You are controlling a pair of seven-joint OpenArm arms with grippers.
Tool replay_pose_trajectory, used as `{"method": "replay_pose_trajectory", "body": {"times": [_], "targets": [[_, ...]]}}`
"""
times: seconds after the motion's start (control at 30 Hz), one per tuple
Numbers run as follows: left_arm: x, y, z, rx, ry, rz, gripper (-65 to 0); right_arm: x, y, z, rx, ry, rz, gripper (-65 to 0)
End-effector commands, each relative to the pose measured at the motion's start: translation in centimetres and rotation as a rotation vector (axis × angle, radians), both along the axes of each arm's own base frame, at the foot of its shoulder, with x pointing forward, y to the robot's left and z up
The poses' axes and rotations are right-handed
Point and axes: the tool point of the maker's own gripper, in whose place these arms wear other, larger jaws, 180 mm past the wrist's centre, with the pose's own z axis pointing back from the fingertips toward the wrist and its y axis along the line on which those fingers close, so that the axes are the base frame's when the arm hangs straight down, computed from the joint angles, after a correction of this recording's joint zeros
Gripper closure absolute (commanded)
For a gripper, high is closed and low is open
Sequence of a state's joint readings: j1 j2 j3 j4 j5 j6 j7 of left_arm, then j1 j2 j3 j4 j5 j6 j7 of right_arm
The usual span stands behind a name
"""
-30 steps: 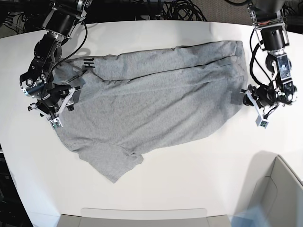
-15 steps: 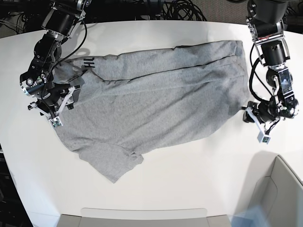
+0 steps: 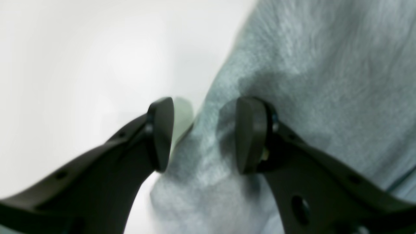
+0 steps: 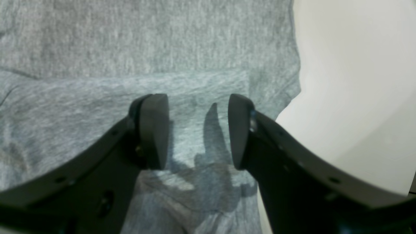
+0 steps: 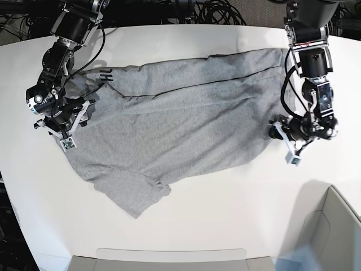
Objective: Fold the T-shirt properly
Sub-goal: 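Move both grippers to the shirt's side edges and grasp the fabric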
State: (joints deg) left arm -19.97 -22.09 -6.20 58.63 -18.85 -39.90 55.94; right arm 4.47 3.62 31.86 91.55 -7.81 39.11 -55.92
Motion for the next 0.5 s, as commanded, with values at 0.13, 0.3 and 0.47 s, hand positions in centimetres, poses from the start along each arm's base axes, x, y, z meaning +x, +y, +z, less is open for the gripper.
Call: {"method": "replay_pose_trajectory", "body": {"times": [0.13,0.3,0.47], "targets": [[-0.4,0.2,-2.0,-0.01,0.068,0.007,-30.9,1.1,-0.1,1.5,-0.009,-0.052,0.02,-29.2],[-0.2,0.3,-1.8,-0.013,0.064,0.013,-15.1,1.1,-0.2,1.5,-0.012,-0.051,0.02,-29.2],[0.3,2.0,-0.8,0.018,0.06,0.023,0.0,1.1,-0.2,1.6,-0.013,-0.052,0.02,-29.2]]}}
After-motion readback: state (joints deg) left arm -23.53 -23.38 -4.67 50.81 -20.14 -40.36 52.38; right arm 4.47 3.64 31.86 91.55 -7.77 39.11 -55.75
